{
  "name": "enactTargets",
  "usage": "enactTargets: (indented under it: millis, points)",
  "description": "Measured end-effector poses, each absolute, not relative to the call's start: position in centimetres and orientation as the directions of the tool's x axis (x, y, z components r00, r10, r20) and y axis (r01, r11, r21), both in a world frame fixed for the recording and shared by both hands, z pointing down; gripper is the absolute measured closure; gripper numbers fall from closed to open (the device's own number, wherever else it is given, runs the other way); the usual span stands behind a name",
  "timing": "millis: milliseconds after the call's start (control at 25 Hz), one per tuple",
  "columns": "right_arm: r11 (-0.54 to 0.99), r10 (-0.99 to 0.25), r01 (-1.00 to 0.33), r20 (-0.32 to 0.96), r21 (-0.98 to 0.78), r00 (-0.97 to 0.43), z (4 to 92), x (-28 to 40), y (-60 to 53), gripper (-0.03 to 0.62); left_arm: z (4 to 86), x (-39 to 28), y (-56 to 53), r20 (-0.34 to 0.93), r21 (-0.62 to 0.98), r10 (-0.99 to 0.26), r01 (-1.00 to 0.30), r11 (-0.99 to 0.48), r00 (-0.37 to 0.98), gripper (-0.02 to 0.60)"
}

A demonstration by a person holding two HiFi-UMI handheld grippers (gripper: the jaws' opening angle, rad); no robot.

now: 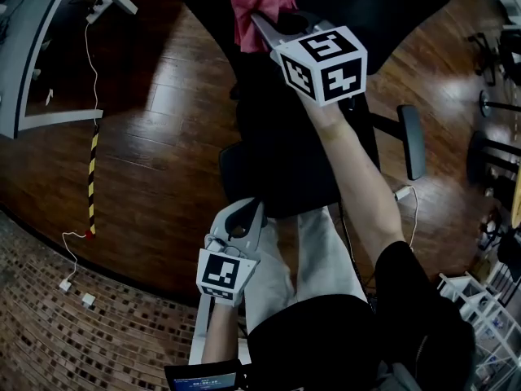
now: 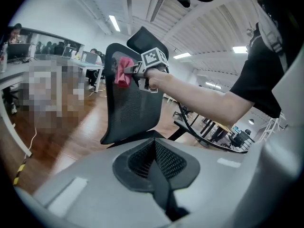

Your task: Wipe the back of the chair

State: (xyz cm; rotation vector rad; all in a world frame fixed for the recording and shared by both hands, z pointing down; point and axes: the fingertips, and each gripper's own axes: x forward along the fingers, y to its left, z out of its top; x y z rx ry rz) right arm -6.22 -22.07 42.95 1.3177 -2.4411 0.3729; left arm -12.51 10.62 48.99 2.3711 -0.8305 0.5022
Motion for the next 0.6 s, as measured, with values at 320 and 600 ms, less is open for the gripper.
enactTargets:
  millis: [320, 600]
  points:
    - [0.405, -0.821, -0.912, 0.415, -0.063, -0.393, 42.9, 6.9, -22.9, 0.546, 48.6, -5.3, 9.8, 0.512, 0.394, -0.371, -0.596, -0.7, 0.775, 0.588]
    - [0.289, -0.861, -0.957, 0.429, -0.024, -0.271, 42.9, 18.7, -22.9, 0.546, 48.6, 0.7, 9.1, 0.505, 0.399, -0.325, -0.55, -0.734, 0.799, 0.588]
